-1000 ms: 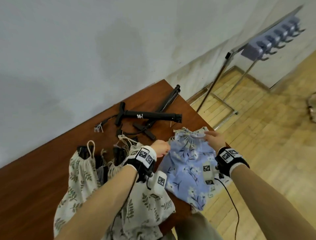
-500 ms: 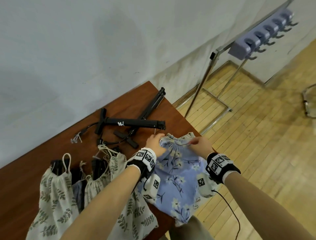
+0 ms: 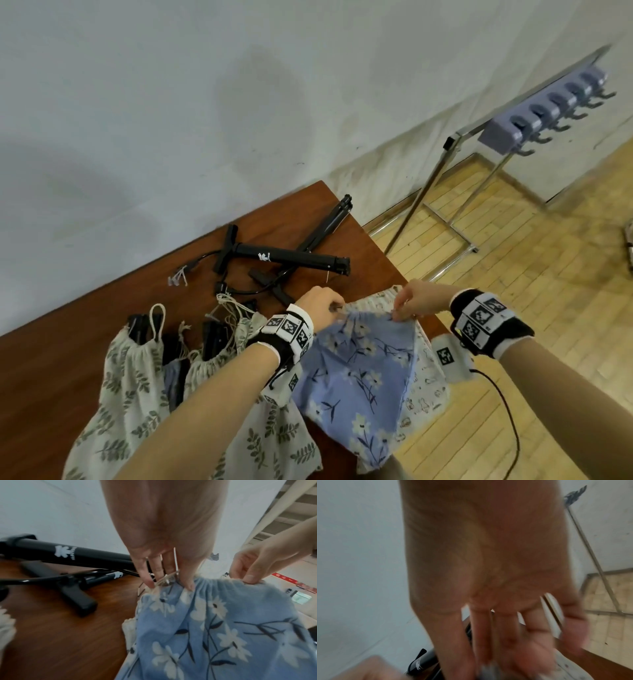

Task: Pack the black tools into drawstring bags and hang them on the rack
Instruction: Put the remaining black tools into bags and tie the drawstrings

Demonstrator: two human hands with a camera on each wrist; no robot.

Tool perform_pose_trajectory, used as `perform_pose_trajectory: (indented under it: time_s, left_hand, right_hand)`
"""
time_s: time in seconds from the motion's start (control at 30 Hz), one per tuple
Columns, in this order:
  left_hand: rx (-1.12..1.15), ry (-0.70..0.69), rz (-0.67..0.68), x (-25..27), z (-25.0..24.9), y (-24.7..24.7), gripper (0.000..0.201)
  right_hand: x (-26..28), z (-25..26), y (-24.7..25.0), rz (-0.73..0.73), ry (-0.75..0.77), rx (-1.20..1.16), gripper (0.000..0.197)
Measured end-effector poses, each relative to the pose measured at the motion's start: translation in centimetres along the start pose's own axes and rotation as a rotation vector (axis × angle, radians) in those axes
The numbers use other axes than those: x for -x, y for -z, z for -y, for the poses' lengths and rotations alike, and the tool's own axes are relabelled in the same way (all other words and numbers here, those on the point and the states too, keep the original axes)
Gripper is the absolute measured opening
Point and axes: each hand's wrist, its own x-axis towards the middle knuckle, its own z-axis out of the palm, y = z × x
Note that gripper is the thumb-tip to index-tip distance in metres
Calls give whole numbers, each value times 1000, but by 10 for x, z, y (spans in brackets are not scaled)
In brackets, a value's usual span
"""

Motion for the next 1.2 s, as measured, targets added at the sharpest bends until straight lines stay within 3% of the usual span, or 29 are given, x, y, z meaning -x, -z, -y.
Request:
perform_pose_trajectory:
  time_s: [0.07, 0.17, 0.23, 0.3, 0.4, 0.57, 0.73, 0.87, 1.0, 1.1, 1.2]
  left_hand:
    - [2, 10, -10, 10, 8, 0, 28]
    - [-54, -2, 69, 20, 14, -1, 26]
    - [-87, -33, 121, 26, 12, 0, 25]
    - [-71, -66, 139, 31, 13, 0, 23]
    - [-22, 29, 171, 37, 15, 2, 20]
    - [82, 117, 181, 39, 36, 7, 29]
    - [301, 170, 37, 35, 63, 18, 24]
    - [473, 162, -78, 32, 67, 28, 24]
    - [630, 215, -222, 25, 59, 48, 28]
    - [895, 213, -384, 30, 39, 81, 32]
    - [1223, 74, -427, 45, 8, 114, 37]
  right_hand:
    - [-13, 14, 9, -16, -15, 111, 20]
    - [-40, 55, 19, -429, 153, 38, 17]
    - [-63, 87, 22, -577, 215, 32, 23]
    - [-88, 113, 18, -476, 180, 181, 50]
    - [-121, 135, 3, -267, 70, 421, 80]
    - [-150, 139, -10, -342, 59, 457, 57]
    - [-139, 128, 1, -408, 115, 342, 39]
    - [-109, 110, 9, -505, 143, 148, 45]
    - [-63, 96, 10, -445, 250, -288, 44]
    - [-15, 92, 3, -287, 328, -718, 50]
    - [24, 90, -14, -60, 335, -1013, 61]
